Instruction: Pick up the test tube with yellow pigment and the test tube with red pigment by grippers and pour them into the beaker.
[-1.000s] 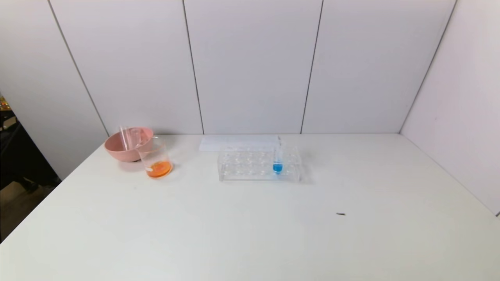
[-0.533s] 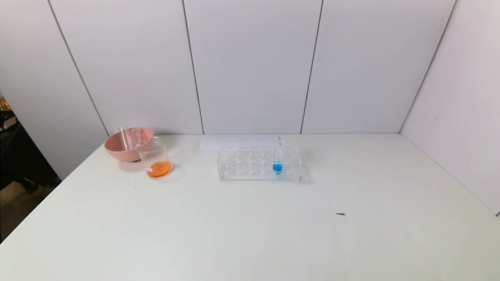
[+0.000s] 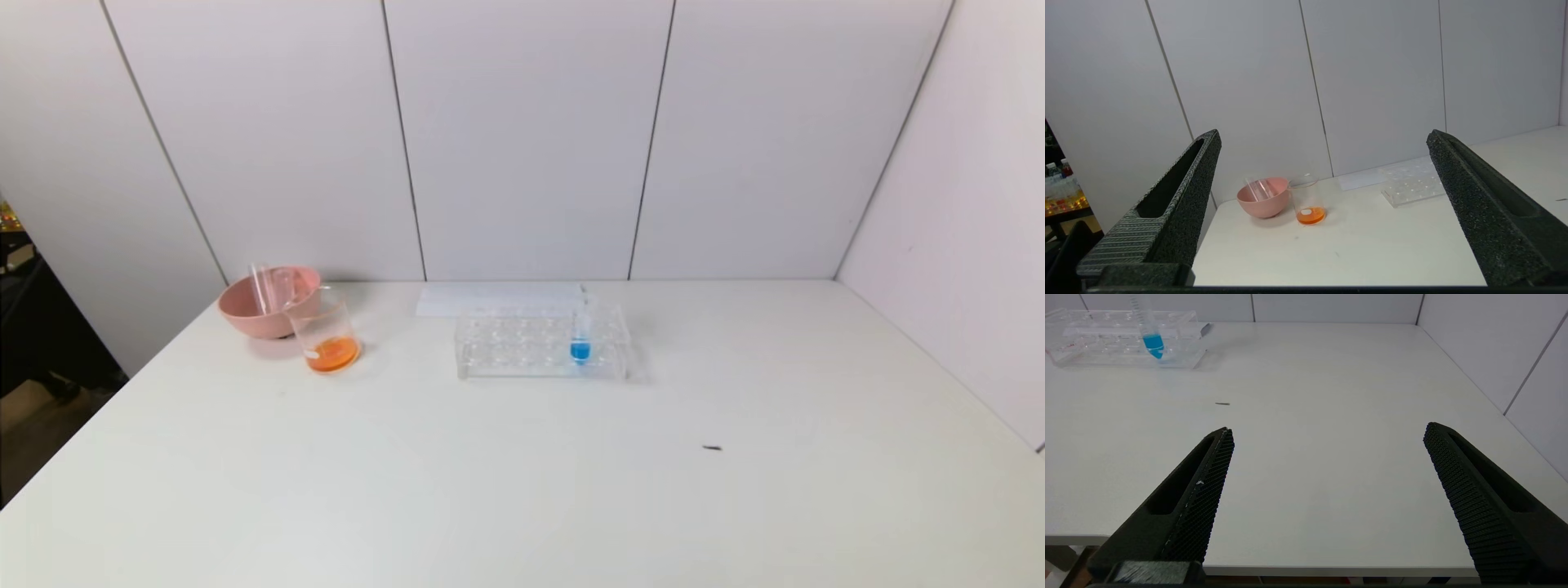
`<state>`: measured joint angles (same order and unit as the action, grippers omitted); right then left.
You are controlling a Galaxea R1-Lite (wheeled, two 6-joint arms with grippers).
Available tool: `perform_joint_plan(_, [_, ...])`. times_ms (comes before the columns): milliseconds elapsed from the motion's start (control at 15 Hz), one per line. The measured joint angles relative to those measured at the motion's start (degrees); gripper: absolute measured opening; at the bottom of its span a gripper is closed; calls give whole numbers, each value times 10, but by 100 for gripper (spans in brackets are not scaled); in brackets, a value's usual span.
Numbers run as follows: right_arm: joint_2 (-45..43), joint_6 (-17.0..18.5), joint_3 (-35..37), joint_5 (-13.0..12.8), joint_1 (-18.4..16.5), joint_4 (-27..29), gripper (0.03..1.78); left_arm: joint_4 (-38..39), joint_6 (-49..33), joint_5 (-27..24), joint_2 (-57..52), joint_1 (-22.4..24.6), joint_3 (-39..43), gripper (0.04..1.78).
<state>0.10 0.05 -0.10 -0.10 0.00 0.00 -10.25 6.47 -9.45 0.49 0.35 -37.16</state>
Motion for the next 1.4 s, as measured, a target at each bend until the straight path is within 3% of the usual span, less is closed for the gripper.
perform_joint_plan(267, [0, 0, 0, 0, 0, 0, 170, 111, 23, 50, -4, 0, 117, 176])
perform_joint_plan(600, [0, 0, 0, 0, 0, 0, 170, 320, 62, 65, -5, 0, 308, 176])
perform_joint_plan(733, [0, 0, 0, 0, 0, 0, 170, 369, 64, 88, -5, 0, 354, 176])
perform_joint_plan(933, [0, 0, 0, 0, 0, 0, 170, 332, 66, 119, -5, 0, 369, 176])
perform_joint_plan(1400, [0, 0, 0, 0, 0, 0, 170, 174, 67, 109, -5, 0, 372, 176])
